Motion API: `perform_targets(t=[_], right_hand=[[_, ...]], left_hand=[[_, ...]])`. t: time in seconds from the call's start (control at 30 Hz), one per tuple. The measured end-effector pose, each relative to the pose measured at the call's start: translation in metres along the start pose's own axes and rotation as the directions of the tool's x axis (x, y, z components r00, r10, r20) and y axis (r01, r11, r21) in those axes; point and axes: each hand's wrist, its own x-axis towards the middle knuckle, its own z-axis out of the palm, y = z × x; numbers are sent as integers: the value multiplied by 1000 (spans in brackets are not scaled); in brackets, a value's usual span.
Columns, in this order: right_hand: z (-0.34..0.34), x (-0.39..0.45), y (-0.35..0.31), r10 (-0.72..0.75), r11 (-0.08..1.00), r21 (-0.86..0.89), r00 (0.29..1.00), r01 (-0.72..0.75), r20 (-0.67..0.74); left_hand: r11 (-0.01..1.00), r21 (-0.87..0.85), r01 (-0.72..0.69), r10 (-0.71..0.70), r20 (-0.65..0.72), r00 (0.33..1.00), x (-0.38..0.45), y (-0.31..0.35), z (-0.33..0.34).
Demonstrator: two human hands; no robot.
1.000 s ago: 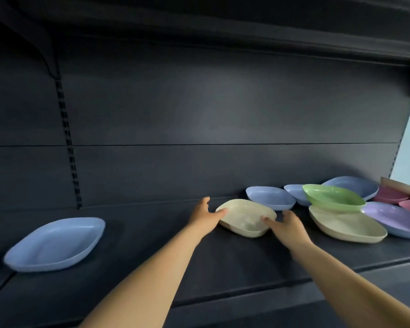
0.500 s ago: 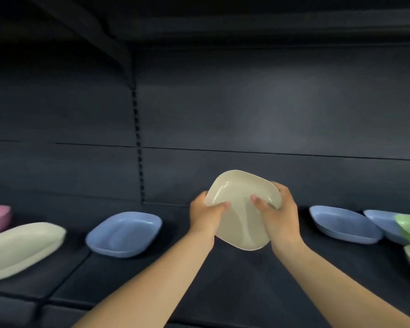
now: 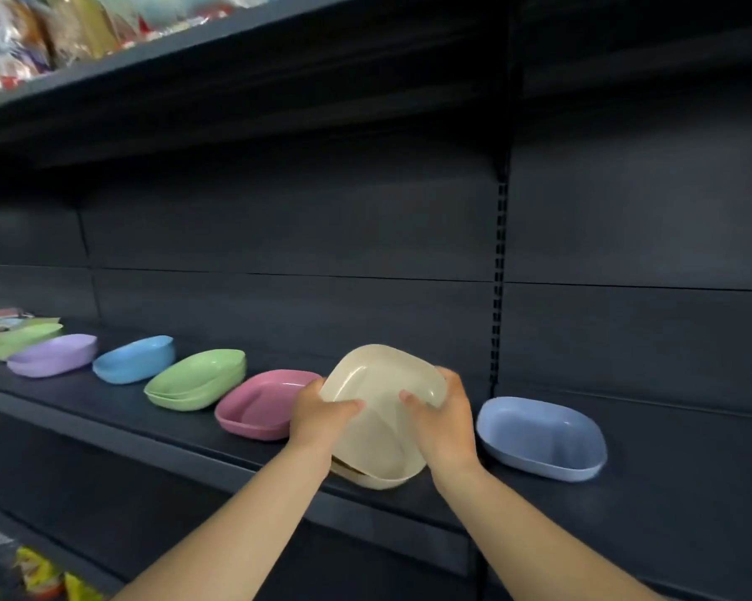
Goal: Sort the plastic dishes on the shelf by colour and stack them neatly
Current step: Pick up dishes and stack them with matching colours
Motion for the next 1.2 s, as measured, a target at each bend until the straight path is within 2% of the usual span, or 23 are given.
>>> perform_targets(t=[0.07,0.13,0.23,0.37,0.63,0.7,0.8,0.9,0.97,1.1,1.2], right_hand=[[24,6,11,40,996,-77,999,-41,-16],[36,16,21,61,968,-239,997,-71,-51],[38,28,31,113,881,-455,992,-130,-64],[30,26,36,207,843,-502,978,-195,-33],[10,34,27,246,832,-519,969,-194,32],[-4,34,20,244,832,-522,969,-187,43],[-39,33,0,131,834,-546,990,-79,58],[-96,25,-23,-23,707,-704,997,64,67],[-141,16,-35,-97,582,-806,993,110,65],[-237,-5,-47,-143,312,-947,989,79,35],[-318,-21,-52,-156,185,-983,988,18,-12]], left_hand=[[996,90,10,-13,32,999,21,-14,-14],[971,240,-2,-18,82,996,36,-25,-17],[900,424,-98,44,137,990,46,-36,-14],[891,445,-93,-9,222,975,50,-43,-10],[945,324,-39,-64,301,952,53,-43,3],[912,396,-105,-41,343,938,53,-36,11],[806,511,-299,102,377,921,52,-12,27],[747,462,-477,254,465,848,38,28,53],[643,464,-609,313,566,762,20,54,80],[500,398,-769,359,713,602,-33,96,147],[454,333,-826,382,765,518,-82,118,208]])
